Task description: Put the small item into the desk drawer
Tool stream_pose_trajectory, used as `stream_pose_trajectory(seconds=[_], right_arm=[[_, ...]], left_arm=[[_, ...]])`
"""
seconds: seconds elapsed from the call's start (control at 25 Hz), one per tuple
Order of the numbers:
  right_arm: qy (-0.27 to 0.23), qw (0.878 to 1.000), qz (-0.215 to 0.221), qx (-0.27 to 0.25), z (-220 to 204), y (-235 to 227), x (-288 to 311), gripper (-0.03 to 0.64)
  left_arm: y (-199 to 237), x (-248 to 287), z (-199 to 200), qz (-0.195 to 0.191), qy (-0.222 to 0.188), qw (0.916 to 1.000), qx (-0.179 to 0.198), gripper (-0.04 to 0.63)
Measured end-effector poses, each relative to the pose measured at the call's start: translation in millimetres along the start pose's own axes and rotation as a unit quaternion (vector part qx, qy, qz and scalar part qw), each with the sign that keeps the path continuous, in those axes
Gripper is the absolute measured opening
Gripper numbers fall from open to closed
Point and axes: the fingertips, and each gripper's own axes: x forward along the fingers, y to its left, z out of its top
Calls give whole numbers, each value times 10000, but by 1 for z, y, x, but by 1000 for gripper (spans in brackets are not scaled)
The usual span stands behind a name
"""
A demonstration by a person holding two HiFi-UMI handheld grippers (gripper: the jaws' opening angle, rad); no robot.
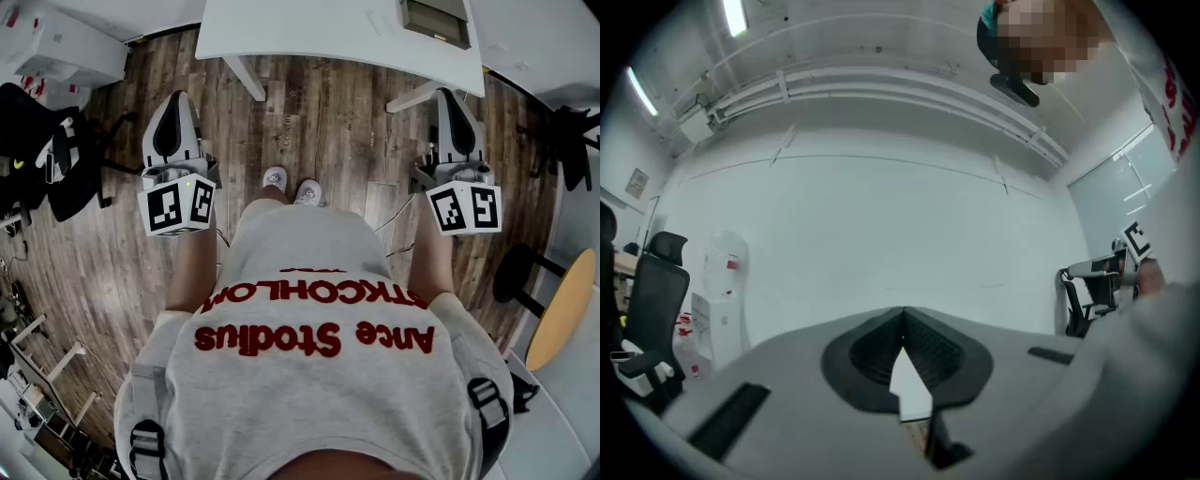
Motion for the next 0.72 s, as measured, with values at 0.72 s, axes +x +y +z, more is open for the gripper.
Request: stream_pose_trajectory(seconds=[0.72], right_arm=[[-6,9997,-1,261,-2,-12,12,9]], left_arm=[[-7,23,-5,-66,25,10000,-27,8]])
